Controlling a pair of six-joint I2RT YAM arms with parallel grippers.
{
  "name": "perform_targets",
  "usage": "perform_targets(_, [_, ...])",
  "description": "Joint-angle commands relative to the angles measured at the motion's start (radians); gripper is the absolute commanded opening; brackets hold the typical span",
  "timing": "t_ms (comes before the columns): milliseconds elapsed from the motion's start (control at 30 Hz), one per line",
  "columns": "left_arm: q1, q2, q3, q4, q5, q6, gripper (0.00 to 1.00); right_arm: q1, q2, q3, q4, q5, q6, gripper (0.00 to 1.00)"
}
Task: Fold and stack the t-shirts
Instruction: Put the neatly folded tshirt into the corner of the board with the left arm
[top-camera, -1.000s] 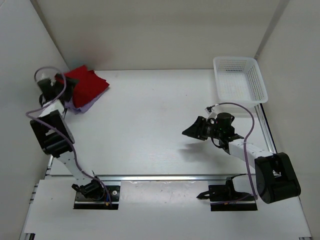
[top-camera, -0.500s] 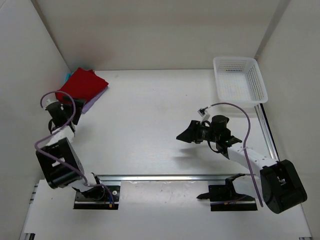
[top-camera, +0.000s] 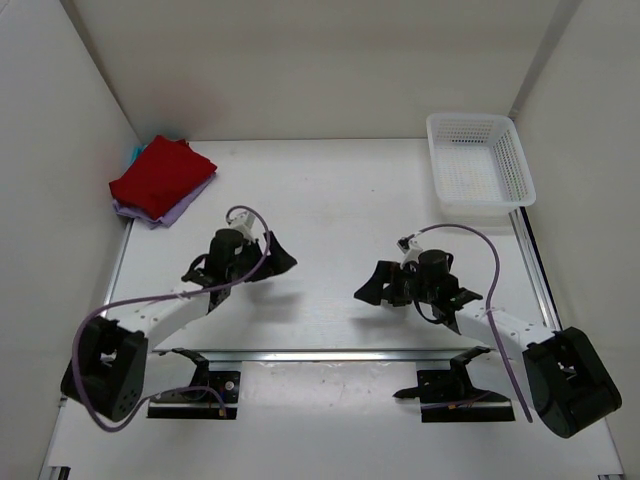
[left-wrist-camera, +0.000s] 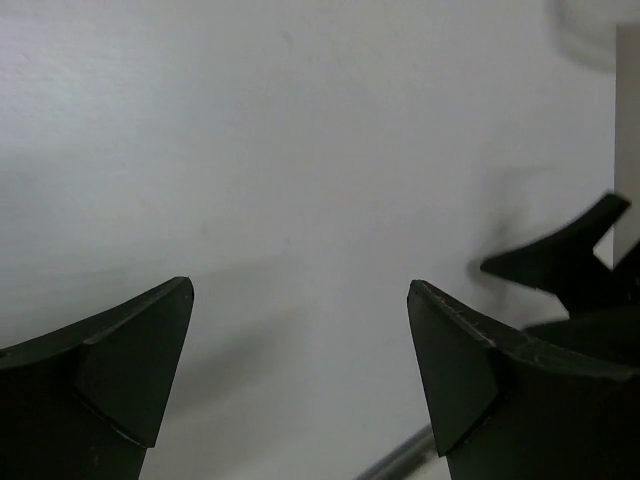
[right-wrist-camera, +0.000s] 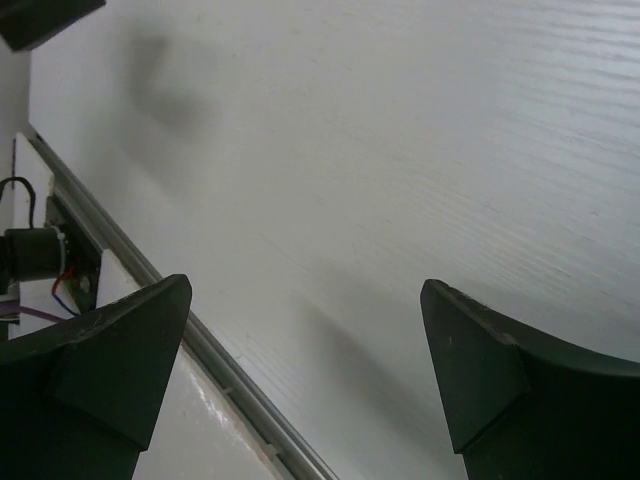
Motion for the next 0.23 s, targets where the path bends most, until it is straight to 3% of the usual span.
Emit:
perform_targets(0, [-0.097,-0.122,-0.074,0.008,-0.014,0.017,0.99,0.008,-0.011,-0.018,0.044,0.055,-0.034,0.99])
perform_targets(100, [-0.120,-0.202,-0.151,0.020,0.000,-0.006,0.99,0.004,-0.011,-0.033,0.067,0.058,-0.047,0.99])
perform_targets(200, [-0.112,-0.216,-0.134,-0.046,-0.003,0.020,0.99,-0.009,0.000,-0.035,0.069,0.058,-0.055,0.99])
